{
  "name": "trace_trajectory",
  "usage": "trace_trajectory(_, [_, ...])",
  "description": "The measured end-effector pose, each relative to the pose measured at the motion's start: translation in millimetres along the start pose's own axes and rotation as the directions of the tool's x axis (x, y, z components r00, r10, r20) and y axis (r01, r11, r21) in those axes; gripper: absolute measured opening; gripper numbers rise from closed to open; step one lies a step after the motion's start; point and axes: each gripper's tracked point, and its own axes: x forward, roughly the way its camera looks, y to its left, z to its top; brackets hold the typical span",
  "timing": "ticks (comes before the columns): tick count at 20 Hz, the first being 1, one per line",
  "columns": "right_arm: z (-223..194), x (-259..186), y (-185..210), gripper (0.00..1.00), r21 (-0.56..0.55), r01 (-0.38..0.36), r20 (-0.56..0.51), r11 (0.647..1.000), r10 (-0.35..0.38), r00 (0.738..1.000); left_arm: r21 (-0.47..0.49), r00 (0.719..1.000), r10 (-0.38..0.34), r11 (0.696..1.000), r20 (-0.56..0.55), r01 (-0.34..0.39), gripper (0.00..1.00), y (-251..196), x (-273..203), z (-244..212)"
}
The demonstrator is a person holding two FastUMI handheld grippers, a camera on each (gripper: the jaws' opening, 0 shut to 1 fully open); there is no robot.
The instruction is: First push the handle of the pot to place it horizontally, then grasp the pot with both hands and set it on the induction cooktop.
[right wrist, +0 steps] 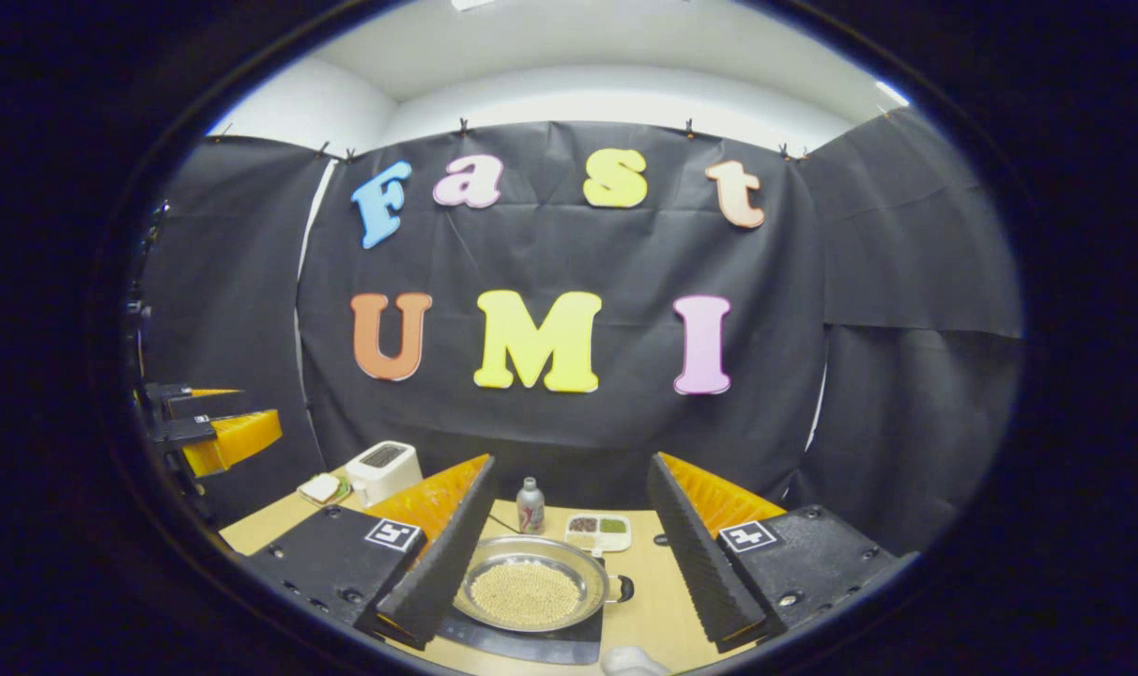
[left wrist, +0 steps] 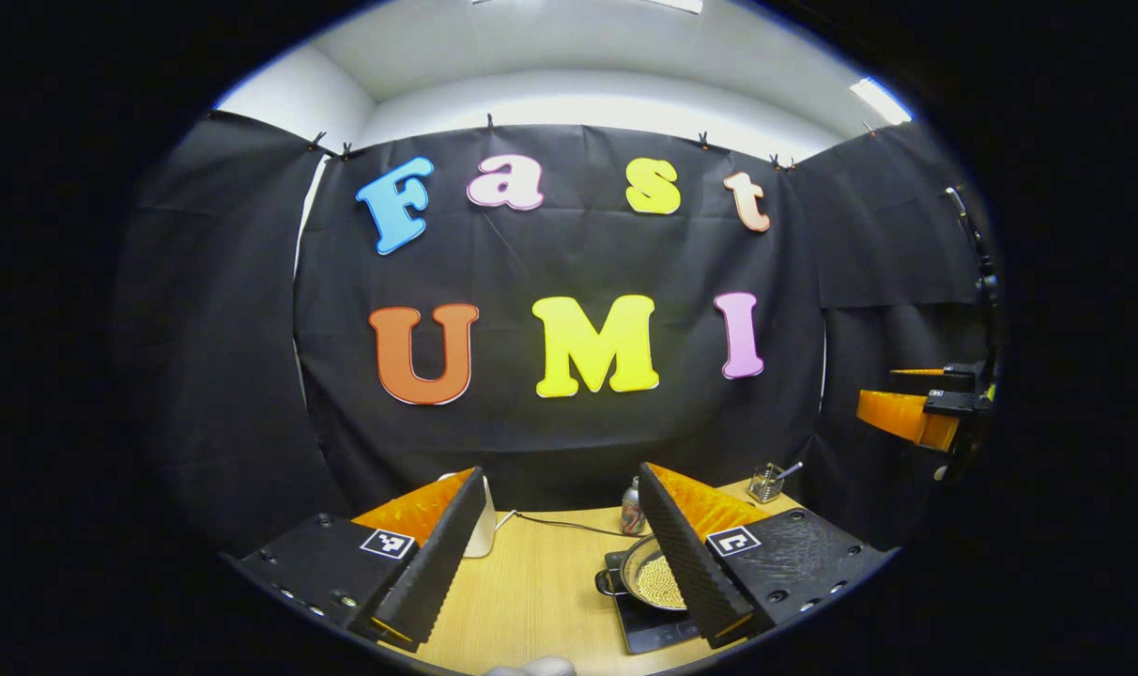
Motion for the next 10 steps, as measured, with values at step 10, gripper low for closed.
trace_trajectory(10, [-9,-65,-17,1.0,0.041,0.024,0.047,0.999,-0.026,0.999,0.003,0.995,0.093,0.996,0.045,-0.094,0.97,41,-52,-11])
